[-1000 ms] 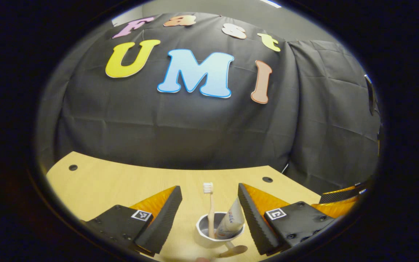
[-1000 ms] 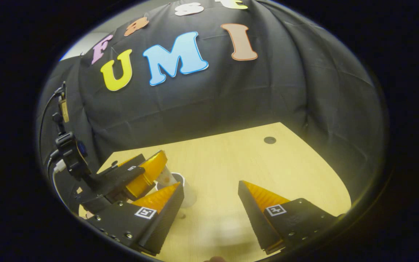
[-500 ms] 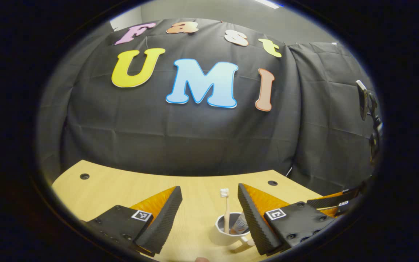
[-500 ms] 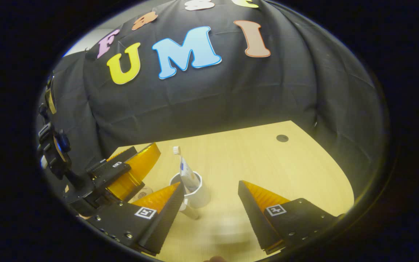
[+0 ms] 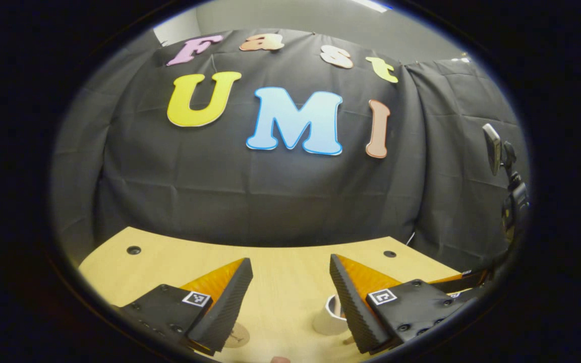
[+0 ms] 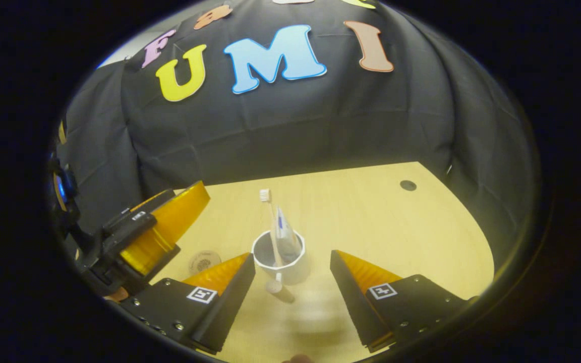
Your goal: Put the toothbrush and toothpaste on the desktop into the cup, then pick up the cup and place it on the coaster on the desktop.
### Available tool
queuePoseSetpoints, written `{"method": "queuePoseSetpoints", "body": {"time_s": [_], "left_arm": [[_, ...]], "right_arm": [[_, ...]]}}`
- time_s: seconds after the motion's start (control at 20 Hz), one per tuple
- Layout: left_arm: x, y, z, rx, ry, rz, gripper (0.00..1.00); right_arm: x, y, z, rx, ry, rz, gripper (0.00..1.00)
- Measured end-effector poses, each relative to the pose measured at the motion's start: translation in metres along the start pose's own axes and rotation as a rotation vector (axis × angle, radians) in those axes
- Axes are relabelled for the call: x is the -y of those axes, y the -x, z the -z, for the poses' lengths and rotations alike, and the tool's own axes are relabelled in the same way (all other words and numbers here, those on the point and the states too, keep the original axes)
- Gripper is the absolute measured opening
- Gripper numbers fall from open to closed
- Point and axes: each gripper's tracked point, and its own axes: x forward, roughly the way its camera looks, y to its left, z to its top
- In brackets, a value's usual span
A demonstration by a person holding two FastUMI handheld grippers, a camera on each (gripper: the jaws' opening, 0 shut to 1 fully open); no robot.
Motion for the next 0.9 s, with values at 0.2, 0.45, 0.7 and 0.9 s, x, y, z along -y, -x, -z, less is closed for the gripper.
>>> {"method": "queuePoseSetpoints", "body": {"time_s": [0.2,0.45,0.7,0.9], "left_arm": [[-0.018,0.010,-0.002,-0.002,-0.008,-0.033,0.97],[-0.033,0.019,-0.004,-0.003,-0.012,-0.056,0.97],[-0.040,0.029,-0.005,-0.009,0.001,-0.057,0.97],[-0.044,0.035,-0.001,-0.024,0.011,-0.055,0.97]], "right_arm": [[-0.011,-0.014,0.012,-0.072,0.012,0.006,0.93],[-0.013,-0.029,0.031,-0.190,0.027,0.042,0.93],[-0.012,-0.044,0.052,-0.300,0.045,0.077,0.93],[-0.010,-0.056,0.073,-0.401,0.045,0.101,0.93]]}}
